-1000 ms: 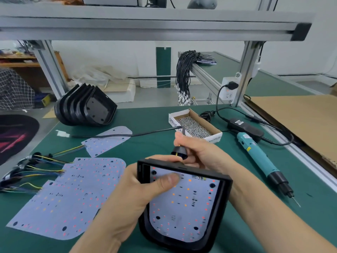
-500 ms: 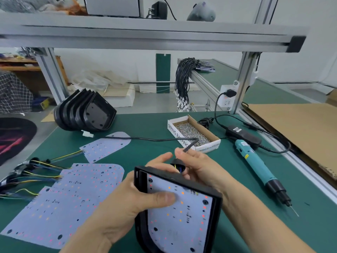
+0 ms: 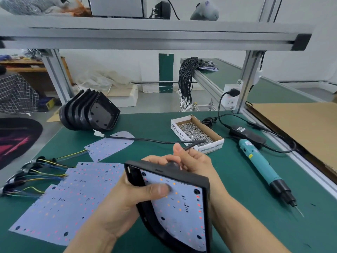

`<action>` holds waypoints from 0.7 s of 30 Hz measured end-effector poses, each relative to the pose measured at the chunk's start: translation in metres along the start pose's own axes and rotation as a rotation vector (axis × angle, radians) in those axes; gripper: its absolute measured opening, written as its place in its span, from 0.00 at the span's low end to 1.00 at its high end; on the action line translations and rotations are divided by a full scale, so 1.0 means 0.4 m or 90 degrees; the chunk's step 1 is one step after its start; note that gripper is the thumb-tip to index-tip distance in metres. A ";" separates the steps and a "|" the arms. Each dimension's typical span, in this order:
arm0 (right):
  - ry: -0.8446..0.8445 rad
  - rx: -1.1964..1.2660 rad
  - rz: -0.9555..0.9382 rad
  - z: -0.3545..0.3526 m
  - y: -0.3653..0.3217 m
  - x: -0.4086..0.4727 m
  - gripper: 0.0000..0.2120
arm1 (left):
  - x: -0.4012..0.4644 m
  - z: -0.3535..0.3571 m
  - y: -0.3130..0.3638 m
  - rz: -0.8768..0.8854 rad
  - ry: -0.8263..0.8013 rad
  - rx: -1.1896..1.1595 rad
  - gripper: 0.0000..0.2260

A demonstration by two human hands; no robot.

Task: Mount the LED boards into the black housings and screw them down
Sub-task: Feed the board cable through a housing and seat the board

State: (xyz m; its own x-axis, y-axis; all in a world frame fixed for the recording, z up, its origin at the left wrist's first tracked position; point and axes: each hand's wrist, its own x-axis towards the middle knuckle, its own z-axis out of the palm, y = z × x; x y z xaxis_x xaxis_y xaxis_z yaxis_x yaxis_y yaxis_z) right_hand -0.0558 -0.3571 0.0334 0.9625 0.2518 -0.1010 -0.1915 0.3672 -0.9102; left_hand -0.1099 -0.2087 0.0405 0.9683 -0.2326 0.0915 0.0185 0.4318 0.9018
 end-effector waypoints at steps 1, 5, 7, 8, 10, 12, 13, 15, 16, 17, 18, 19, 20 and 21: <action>0.002 0.028 -0.009 0.010 -0.004 -0.002 0.18 | 0.000 0.001 0.001 0.015 0.001 0.001 0.34; 0.041 -0.016 -0.078 0.026 -0.012 0.005 0.19 | -0.015 -0.003 0.022 0.054 -0.035 0.076 0.24; 0.038 -0.033 -0.109 0.027 -0.015 0.006 0.18 | -0.023 -0.005 0.035 0.061 -0.083 0.135 0.22; 0.028 -0.034 -0.120 0.025 -0.013 0.009 0.17 | -0.027 -0.006 0.039 0.065 -0.105 0.146 0.21; 0.022 -0.042 -0.135 0.021 -0.013 0.011 0.15 | -0.031 -0.009 0.039 0.072 -0.118 0.147 0.21; 0.036 -0.045 -0.137 0.019 -0.016 0.013 0.15 | -0.034 -0.013 0.033 0.079 -0.094 0.153 0.21; 0.042 -0.041 -0.132 0.016 -0.018 0.017 0.15 | -0.035 -0.016 0.031 0.080 -0.073 0.164 0.21; 0.040 -0.014 -0.097 0.005 -0.021 0.021 0.16 | -0.034 -0.020 0.028 0.089 -0.047 0.211 0.20; 0.027 -0.001 -0.058 -0.004 -0.022 0.021 0.17 | -0.032 -0.020 0.027 0.105 -0.044 0.238 0.19; 0.001 -0.010 -0.001 -0.010 -0.024 0.017 0.20 | -0.030 -0.020 0.026 0.128 -0.041 0.260 0.17; -0.049 -0.041 0.063 -0.016 -0.024 0.011 0.25 | -0.027 -0.020 0.023 0.151 -0.035 0.275 0.15; -0.109 -0.072 0.122 -0.019 -0.022 -0.002 0.31 | -0.025 -0.019 0.020 0.164 -0.025 0.274 0.15; -0.165 -0.093 0.165 -0.024 -0.018 -0.015 0.33 | -0.024 -0.018 0.017 0.166 -0.016 0.260 0.15; -0.216 -0.093 0.188 -0.028 -0.020 -0.028 0.33 | -0.024 -0.016 0.016 0.167 -0.008 0.258 0.15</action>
State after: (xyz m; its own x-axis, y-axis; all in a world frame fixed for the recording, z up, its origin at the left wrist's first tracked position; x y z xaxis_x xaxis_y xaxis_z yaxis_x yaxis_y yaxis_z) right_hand -0.0629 -0.3730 0.0371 0.7491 0.6138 -0.2491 -0.3947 0.1117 -0.9120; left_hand -0.1173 -0.1981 0.0425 0.9240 -0.1731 0.3410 -0.3272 0.1040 0.9392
